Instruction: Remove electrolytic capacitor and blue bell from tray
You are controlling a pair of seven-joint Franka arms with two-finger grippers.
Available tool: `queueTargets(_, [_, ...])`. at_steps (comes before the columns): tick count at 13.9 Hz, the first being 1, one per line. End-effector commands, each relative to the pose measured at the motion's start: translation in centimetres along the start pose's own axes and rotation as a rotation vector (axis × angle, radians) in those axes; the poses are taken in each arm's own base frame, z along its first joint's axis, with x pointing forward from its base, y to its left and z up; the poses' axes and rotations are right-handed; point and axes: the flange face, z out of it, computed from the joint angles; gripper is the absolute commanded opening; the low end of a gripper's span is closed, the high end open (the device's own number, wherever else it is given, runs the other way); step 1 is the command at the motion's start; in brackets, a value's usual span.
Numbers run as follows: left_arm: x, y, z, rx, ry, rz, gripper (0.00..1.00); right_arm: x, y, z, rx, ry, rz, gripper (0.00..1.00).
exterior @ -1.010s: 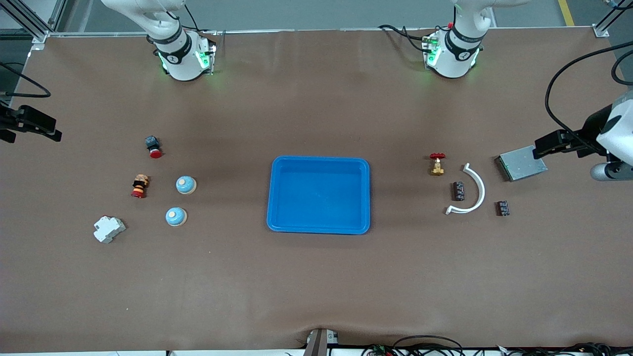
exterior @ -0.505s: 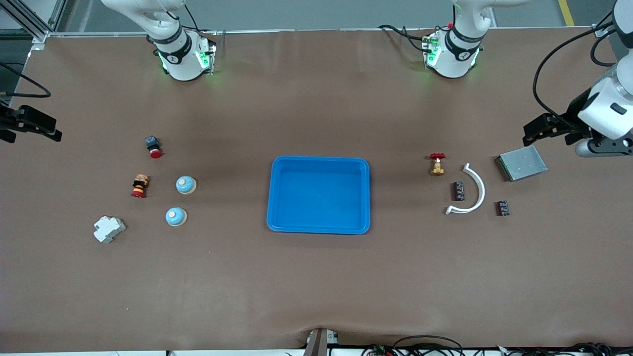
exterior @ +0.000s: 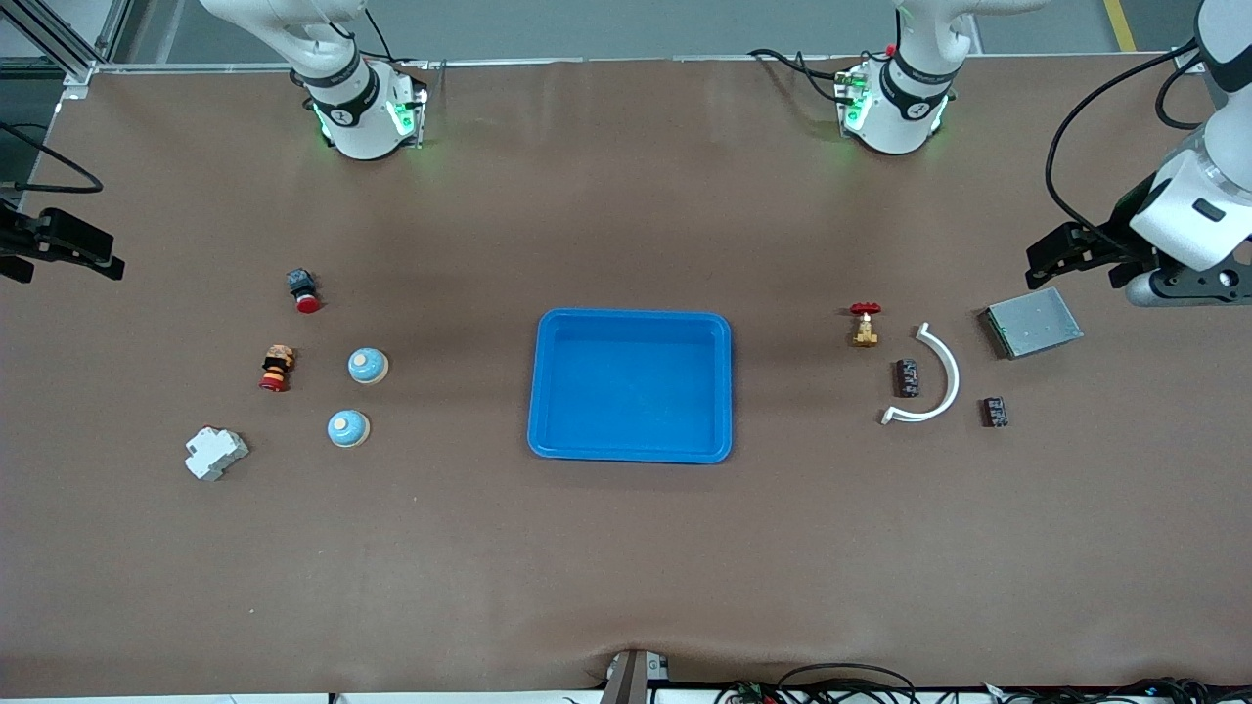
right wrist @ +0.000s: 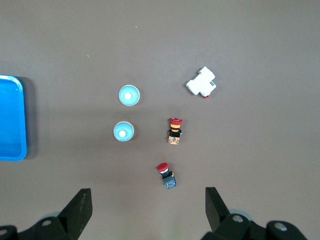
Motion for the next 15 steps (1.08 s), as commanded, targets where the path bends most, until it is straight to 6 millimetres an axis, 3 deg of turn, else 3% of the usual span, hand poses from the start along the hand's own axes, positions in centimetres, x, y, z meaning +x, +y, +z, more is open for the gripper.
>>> queueTargets(1, [0.7, 0.2, -0.5, -0.008, 0.01, 0.01, 1.0, -0.5, -0.3, -0.3, 0.004, -0.001, -0.002, 1.0])
queueTargets(7, [0.7, -0.8, -1.2, -0.009, 0.02, -0.002, 1.0, -0.6, -0.1, -0.3, 0.003, -0.001, 0.003, 1.0])
queueTargets(9, [0.9, -1.0, -2.4, -0.01, 0.046, -0.005, 1.0, -0.6, -0.1, -0.3, 0.003, -0.001, 0.003, 1.0])
queueTargets(15, [1.8, -0.3, -4.2, -0.016, 0.087, -0.018, 1.0, -0.5, 0.0, -0.5, 0.002, 0.006, 0.004, 1.0])
